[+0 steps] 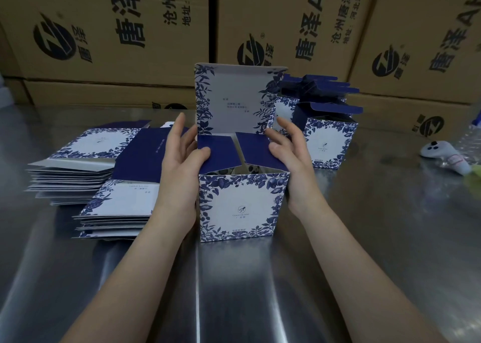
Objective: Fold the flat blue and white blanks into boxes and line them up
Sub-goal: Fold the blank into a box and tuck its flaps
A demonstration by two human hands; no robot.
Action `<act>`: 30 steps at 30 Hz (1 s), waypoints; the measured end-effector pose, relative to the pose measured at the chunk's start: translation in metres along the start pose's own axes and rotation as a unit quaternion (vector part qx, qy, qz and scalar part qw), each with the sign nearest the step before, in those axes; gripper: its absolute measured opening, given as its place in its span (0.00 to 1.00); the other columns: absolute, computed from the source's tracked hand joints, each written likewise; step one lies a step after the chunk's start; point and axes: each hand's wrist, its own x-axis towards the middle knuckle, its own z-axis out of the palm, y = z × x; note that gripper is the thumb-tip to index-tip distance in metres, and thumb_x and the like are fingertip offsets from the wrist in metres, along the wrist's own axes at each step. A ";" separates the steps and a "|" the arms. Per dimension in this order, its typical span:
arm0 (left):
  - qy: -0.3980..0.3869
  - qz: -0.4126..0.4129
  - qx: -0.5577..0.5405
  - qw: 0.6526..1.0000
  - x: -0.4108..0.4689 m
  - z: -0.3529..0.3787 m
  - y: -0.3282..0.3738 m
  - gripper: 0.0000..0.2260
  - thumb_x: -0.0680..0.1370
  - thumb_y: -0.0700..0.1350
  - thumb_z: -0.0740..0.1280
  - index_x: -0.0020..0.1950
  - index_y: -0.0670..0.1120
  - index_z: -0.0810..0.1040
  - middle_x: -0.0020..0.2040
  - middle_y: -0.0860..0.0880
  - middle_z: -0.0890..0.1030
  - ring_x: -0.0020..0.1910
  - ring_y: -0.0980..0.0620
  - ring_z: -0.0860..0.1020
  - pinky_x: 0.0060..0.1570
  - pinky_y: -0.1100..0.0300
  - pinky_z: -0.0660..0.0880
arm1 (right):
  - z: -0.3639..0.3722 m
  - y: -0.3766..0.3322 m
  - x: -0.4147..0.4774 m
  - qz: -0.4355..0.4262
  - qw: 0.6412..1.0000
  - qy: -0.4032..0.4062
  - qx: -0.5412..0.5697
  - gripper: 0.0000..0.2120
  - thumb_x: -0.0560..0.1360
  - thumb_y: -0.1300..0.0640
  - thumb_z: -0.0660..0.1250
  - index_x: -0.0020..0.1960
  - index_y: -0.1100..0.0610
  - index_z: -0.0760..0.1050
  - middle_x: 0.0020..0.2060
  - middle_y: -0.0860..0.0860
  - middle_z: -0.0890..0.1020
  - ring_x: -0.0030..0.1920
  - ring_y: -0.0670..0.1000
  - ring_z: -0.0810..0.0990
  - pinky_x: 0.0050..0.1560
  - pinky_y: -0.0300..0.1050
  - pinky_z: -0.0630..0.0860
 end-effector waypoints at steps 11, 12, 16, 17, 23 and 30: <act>0.009 0.011 0.023 1.000 -0.002 0.001 0.003 0.17 0.80 0.34 0.62 0.55 0.57 0.76 0.57 0.57 0.79 0.59 0.59 0.79 0.56 0.56 0.80 | -0.002 0.000 0.002 -0.002 1.000 -0.015 -0.001 0.15 0.78 0.67 0.60 0.57 0.49 0.76 0.57 0.48 0.80 0.60 0.49 0.77 0.61 0.45 0.74; 0.013 0.002 0.023 1.000 -0.002 0.002 0.003 0.15 0.80 0.35 0.63 0.54 0.56 0.76 0.59 0.54 0.80 0.62 0.52 0.78 0.62 0.49 0.77 | -0.002 0.001 0.002 -0.002 1.000 -0.017 0.003 0.13 0.78 0.66 0.60 0.57 0.52 0.75 0.56 0.50 0.80 0.60 0.52 0.78 0.61 0.47 0.75; 0.030 -0.018 0.002 0.999 -0.003 0.004 0.001 0.11 0.81 0.37 0.63 0.54 0.53 0.77 0.58 0.48 0.81 0.58 0.47 0.80 0.57 0.50 0.78 | -0.001 0.001 0.002 -0.001 1.000 -0.012 0.007 0.11 0.74 0.58 0.63 0.56 0.54 0.76 0.56 0.49 0.80 0.54 0.45 0.80 0.56 0.40 0.76; 0.033 -0.024 -0.008 0.999 -0.004 0.004 0.001 0.10 0.82 0.38 0.62 0.54 0.53 0.77 0.58 0.49 0.81 0.54 0.49 0.81 0.50 0.55 0.79 | -0.001 0.002 0.003 0.014 1.000 -0.008 0.019 0.10 0.75 0.59 0.64 0.55 0.53 0.76 0.56 0.49 0.80 0.56 0.48 0.80 0.58 0.44 0.76; 0.026 -0.040 -0.069 0.996 -0.003 0.001 -0.001 0.11 0.82 0.40 0.58 0.47 0.50 0.78 0.62 0.57 0.81 0.52 0.59 0.83 0.45 0.63 0.78 | -0.001 0.002 0.006 0.031 0.999 0.002 0.026 0.10 0.75 0.57 0.61 0.54 0.53 0.77 0.53 0.42 0.82 0.49 0.41 0.81 0.46 0.38 0.77; 0.024 -0.028 -0.040 0.999 -0.004 0.001 -0.006 0.12 0.80 0.34 0.60 0.49 0.48 0.80 0.64 0.58 0.79 0.65 0.53 0.77 0.57 0.60 0.74 | 0.001 0.000 0.002 0.023 0.999 0.020 0.038 0.10 0.80 0.63 0.57 0.54 0.54 0.76 0.54 0.43 0.81 0.49 0.40 0.81 0.47 0.37 0.77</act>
